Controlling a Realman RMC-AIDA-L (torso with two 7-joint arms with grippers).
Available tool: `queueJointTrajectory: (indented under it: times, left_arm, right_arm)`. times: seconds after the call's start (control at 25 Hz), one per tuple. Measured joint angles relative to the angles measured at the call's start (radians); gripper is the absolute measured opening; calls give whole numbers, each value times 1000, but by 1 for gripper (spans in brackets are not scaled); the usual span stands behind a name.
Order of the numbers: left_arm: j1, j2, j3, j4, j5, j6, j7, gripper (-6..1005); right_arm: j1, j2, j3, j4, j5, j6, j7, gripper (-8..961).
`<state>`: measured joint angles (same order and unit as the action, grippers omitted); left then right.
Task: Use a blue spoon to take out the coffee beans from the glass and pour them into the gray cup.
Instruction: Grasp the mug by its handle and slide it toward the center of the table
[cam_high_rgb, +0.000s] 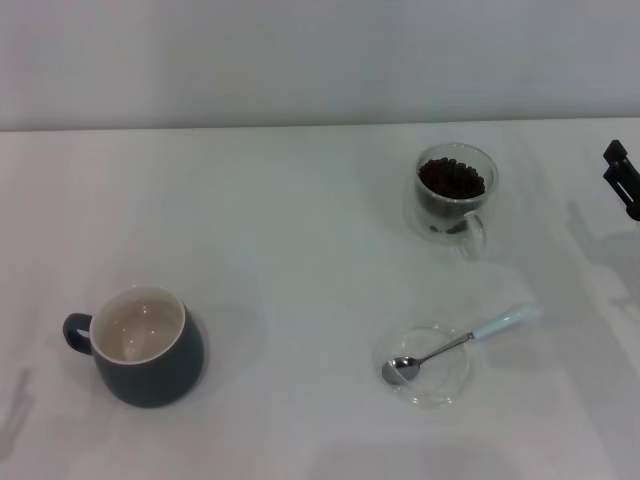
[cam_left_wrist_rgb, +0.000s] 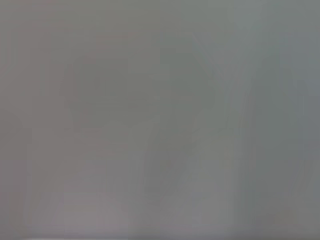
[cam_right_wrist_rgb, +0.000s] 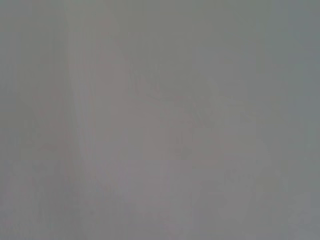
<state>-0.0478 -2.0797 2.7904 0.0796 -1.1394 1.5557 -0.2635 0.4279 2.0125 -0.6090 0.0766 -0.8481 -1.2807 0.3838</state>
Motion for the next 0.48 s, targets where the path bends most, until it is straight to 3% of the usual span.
queueJointTrajectory:
  times: [0.28,0.48]
  left_arm:
    - [-63,1,0,-70,76,-91,0,875]
    - [-149,3,0,-125,178,-181,2,875]
  right_arm:
    - [-2,0,0,-2,0,13,-1,798]
    - [-2,0,0,-3,0,17,2,798]
